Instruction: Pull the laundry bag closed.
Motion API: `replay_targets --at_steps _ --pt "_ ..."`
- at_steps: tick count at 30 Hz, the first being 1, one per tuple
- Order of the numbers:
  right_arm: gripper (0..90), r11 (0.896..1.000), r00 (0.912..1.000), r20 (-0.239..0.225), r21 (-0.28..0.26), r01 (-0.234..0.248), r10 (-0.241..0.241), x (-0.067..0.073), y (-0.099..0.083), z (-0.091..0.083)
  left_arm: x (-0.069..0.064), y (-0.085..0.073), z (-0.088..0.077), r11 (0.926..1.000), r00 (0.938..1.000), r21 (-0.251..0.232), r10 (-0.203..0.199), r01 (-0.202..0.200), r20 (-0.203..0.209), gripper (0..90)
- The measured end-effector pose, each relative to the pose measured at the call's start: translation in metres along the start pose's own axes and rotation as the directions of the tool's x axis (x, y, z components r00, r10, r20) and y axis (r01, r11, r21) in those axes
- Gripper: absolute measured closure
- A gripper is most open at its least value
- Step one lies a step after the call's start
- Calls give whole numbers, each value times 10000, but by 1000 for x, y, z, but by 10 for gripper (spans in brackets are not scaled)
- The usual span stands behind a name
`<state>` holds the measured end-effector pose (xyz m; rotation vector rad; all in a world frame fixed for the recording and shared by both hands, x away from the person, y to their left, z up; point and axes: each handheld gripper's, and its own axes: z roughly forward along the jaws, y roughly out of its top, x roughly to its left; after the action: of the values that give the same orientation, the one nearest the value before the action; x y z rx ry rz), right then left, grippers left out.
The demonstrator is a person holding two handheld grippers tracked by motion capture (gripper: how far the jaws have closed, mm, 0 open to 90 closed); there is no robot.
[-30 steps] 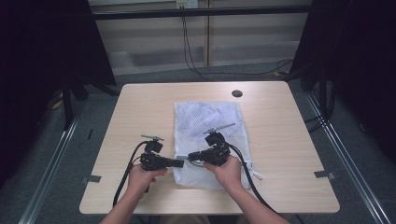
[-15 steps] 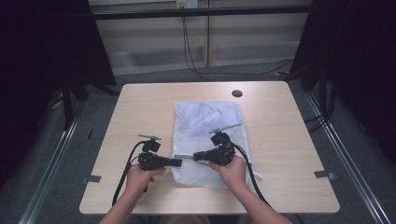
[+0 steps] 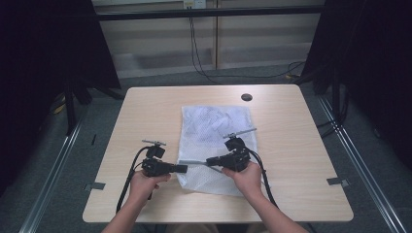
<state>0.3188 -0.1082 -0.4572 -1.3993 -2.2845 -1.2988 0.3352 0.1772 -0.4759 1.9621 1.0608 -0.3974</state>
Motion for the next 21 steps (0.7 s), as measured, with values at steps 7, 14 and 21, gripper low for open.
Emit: replay_targets --at_steps 7,14,21 --pt "870 10000 10000 -15 -26 28 -28 -2 -1 -3 0 1 1 9998 9999 83 161 -161 -29 884" --pt "870 10000 10000 0 -14 -31 31 -2 -1 -4 0 1 0 9997 9997 101 203 -202 -128 884" --pt "870 10000 10000 24 -6 13 -13 -5 -3 -6 0 1 1 9999 9999 127 98 -97 -134 885"
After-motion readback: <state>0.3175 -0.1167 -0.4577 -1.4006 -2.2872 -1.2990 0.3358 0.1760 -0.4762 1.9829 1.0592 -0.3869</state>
